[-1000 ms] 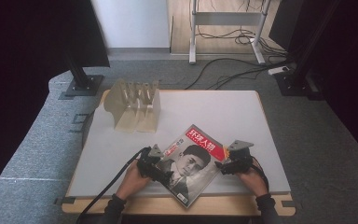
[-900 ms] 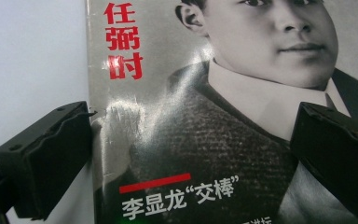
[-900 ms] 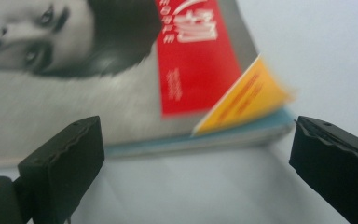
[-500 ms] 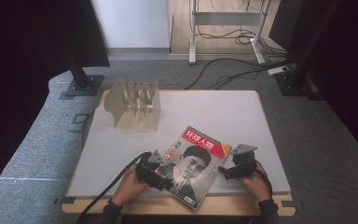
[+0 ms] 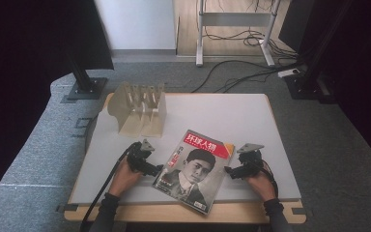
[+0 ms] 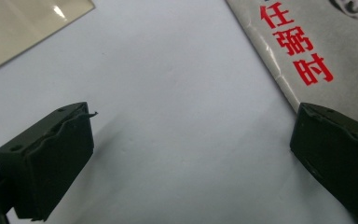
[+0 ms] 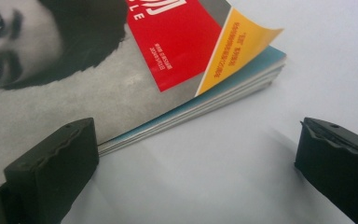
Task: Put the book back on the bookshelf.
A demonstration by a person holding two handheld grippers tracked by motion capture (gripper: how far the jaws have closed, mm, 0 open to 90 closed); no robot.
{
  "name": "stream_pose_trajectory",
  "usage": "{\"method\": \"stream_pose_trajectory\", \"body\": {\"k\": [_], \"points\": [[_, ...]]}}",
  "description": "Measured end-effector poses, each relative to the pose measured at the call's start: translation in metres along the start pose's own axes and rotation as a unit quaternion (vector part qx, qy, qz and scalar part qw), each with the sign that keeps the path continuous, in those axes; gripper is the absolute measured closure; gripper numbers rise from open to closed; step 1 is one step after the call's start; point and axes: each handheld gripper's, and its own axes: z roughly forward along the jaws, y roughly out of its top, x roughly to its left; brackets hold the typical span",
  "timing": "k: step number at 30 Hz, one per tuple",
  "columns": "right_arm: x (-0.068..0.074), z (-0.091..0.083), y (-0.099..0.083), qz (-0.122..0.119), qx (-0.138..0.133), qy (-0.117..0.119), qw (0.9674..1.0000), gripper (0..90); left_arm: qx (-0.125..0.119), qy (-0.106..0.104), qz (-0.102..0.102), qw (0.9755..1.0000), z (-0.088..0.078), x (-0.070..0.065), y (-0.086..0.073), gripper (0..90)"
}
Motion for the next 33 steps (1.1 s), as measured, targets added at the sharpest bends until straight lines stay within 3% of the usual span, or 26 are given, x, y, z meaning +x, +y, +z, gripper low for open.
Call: {"method": "stream_pose_trajectory", "body": {"k": [8, 19, 23, 25, 33], "points": [[-0.008, 0.012, 0.015, 0.003, 0.003, -0.013, 0.9999, 0.0, -0.005, 0.004, 0.019, 0.9998, -0.001, -0.01, 0.0, 0.0], [-0.028, 0.031, 0.036, 0.015, 0.005, -0.042, 0.999, 0.0, -0.021, -0.012, 0.019, 0.9995, 0.0, -0.027, -0.004, 0.0], [-0.029, 0.029, 0.033, 0.02, -0.003, -0.037, 0.9991, 3.2, -0.026, -0.019, 0.019, 0.9993, 0.001, -0.031, -0.005, 0.0], [-0.026, 0.023, 0.027, 0.019, -0.003, -0.035, 0.9992, 3.2, -0.031, -0.041, 0.02, 0.9985, 0.004, -0.037, -0.005, 0.0], [-0.027, 0.015, 0.022, 0.008, 0.009, -0.039, 0.9992, 1.7, -0.033, -0.049, 0.035, 0.9976, 0.006, -0.055, -0.001, 0.0]]}}
